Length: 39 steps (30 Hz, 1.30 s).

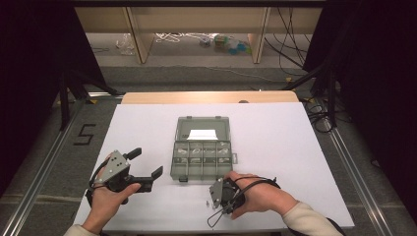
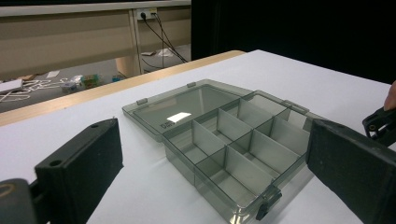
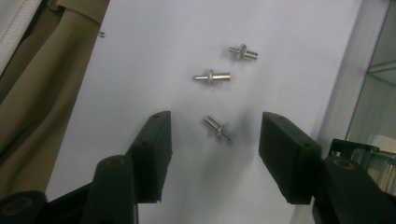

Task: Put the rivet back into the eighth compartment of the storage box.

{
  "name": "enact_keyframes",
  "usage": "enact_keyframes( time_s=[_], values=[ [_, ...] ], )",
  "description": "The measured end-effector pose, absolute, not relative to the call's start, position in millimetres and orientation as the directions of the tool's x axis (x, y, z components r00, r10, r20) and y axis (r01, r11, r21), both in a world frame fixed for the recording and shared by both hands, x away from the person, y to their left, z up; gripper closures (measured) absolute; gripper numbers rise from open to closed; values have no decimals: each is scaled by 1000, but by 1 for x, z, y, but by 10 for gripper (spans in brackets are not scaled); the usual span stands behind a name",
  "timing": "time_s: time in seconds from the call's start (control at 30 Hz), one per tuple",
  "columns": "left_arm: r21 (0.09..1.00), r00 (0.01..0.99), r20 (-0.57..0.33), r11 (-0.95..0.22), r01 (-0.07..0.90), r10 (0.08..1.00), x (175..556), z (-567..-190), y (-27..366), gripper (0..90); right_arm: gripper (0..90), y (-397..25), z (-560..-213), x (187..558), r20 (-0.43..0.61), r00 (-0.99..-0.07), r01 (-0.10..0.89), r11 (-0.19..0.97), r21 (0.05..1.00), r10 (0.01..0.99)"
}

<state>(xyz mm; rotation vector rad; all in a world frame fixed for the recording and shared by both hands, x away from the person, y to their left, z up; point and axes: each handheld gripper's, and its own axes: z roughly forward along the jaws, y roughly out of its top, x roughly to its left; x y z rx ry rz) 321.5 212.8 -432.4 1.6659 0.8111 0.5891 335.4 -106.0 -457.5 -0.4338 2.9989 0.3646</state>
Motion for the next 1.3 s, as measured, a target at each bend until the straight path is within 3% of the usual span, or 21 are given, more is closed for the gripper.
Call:
enact_keyframes(
  time_s=[0.53, 1.07, 1.3],
  values=[
    [970, 635, -33, -129, 207, 772, 321, -432, 213, 35, 719, -104, -457, 338, -10, -964, -262, 943, 203, -266],
    [970, 634, -31, -130, 206, 773, 321, -432, 213, 36, 825, -103, -456, 336, 5, -966, -253, 948, 193, -259],
    [971, 634, -32, -127, 204, 773, 321, -432, 213, 36, 829, -102, -456, 334, 2, -967, -249, 949, 193, -254]
  ],
)
